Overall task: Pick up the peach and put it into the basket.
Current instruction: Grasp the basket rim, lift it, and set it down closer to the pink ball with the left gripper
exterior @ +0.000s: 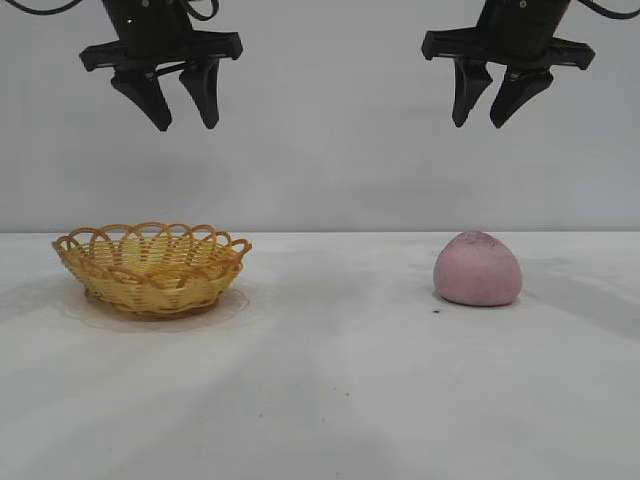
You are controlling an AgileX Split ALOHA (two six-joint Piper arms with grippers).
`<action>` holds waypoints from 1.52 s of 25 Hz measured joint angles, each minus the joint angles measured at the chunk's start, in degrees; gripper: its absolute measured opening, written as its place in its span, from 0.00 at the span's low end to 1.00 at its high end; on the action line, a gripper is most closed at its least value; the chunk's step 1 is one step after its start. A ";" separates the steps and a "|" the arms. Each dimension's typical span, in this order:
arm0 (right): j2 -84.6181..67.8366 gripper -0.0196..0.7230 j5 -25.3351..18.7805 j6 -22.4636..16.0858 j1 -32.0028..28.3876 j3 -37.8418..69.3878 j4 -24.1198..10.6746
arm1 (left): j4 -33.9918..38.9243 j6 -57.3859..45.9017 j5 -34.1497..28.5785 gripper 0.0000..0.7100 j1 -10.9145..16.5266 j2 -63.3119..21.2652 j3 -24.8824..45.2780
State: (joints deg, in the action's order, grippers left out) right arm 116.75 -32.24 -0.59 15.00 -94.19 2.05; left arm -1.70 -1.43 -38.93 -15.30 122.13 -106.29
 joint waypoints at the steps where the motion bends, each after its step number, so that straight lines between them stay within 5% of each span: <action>1: 0.00 0.43 -0.11 0.00 0.00 0.00 0.00 | 0.32 0.00 -0.40 0.60 0.00 0.00 0.00; 16: 0.00 0.43 -4.52 0.00 0.00 0.00 0.35 | 6.00 12.09 -21.20 0.60 0.22 0.12 -0.13; 23: 0.00 0.43 -5.39 1.00 0.00 0.00 0.96 | 1.70 16.72 -24.00 0.60 3.04 4.14 -0.13; 31: 0.00 0.43 -5.79 1.38 0.00 0.00 1.06 | 0.34 17.56 -23.62 0.60 3.26 8.35 -0.13; 36: 0.00 0.43 -5.79 1.51 0.00 0.00 1.06 | -2.17 18.42 -23.85 0.17 3.40 10.60 -0.13; 38: 0.00 0.43 -5.79 1.51 0.00 0.00 1.06 | -2.58 18.45 -23.95 0.11 3.40 10.49 -0.26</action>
State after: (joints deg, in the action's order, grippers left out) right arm 116.75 -38.02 0.92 15.00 -94.19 3.11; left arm -4.27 17.02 -62.88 -11.90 132.61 -106.56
